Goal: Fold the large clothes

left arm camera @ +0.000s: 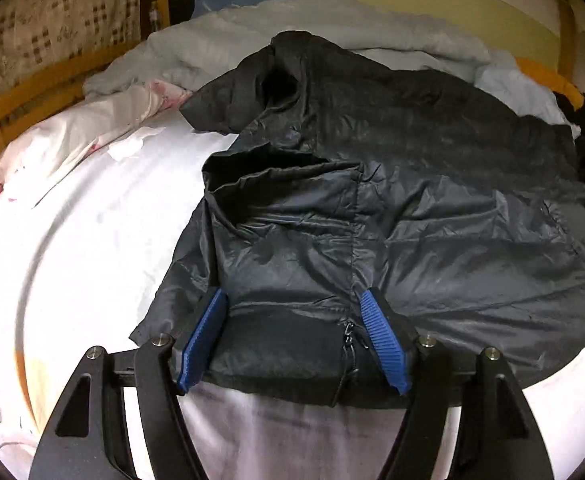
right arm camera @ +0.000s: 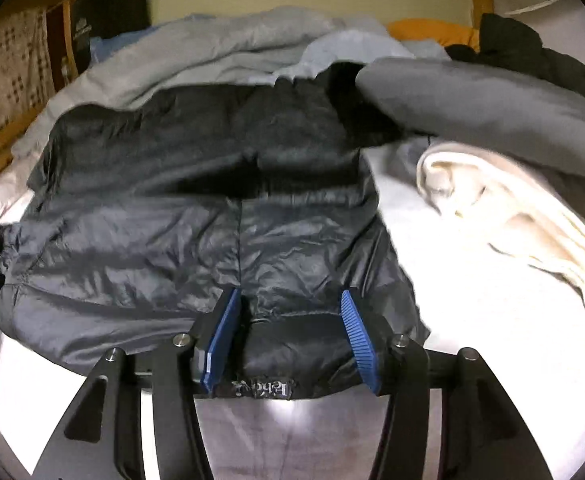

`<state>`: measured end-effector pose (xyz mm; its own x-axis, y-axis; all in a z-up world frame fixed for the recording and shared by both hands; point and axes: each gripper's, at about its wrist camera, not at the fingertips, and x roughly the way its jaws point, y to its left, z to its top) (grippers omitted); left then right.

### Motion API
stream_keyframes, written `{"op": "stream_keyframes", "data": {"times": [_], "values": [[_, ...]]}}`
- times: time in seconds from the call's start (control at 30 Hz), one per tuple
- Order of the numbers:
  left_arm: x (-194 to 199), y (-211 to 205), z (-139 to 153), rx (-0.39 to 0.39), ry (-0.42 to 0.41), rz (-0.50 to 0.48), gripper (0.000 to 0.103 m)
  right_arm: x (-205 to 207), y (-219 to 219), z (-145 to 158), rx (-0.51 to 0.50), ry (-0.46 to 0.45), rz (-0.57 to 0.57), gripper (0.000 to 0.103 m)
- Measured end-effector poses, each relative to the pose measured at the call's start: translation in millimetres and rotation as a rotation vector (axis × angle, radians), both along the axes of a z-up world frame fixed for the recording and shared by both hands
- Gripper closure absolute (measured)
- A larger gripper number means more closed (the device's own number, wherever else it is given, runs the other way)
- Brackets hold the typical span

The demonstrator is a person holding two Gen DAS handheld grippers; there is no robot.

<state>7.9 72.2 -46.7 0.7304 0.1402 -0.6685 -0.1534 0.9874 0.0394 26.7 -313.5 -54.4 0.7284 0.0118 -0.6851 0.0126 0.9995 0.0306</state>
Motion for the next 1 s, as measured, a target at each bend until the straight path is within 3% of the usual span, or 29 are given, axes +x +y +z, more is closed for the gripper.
{"op": "stream_keyframes", "data": {"times": [0.13, 0.3, 0.4, 0.53, 0.67, 0.73, 0.8, 0.83, 0.93, 1.0], "values": [[-15, -11, -2, 0.105, -0.016, -0.067, 0.031, -10, 1, -3, -0.007, 0.017, -0.003, 0.046], [-24, -8, -6, 0.081, 0.015, -0.050, 0.028, -28, -2, -7, 0.057, 0.047, -0.032, 0.044], [-30, 2, -4, 0.034, -0.008, -0.039, 0.027, -36, 2, -10, 0.034, 0.045, -0.037, 0.043], [-50, 14, 14, -0.040, -0.132, -0.049, 0.028, -53, 7, -1, 0.016, -0.012, -0.035, 0.043], [-82, 0, 47, 0.038, -0.281, -0.157, 0.028, -77, 22, 26, -0.019, -0.145, 0.060, 0.042], [-91, -9, 47, 0.069, -0.298, -0.160, 0.028, -84, 32, 32, -0.042, -0.171, 0.132, 0.027], [-93, -19, 38, 0.048, -0.275, -0.251, 0.028, -89, 46, 32, -0.103, -0.185, 0.178, 0.022], [-91, -26, 32, 0.074, -0.252, -0.280, 0.028, -90, 53, 29, -0.145, -0.187, 0.189, 0.021], [-81, -51, 11, 0.235, -0.166, -0.329, 0.028, -85, 70, 15, -0.249, -0.148, 0.215, 0.018], [-73, -61, -3, 0.282, -0.114, -0.328, 0.028, -81, 80, 1, -0.321, -0.103, 0.242, 0.018]]}}
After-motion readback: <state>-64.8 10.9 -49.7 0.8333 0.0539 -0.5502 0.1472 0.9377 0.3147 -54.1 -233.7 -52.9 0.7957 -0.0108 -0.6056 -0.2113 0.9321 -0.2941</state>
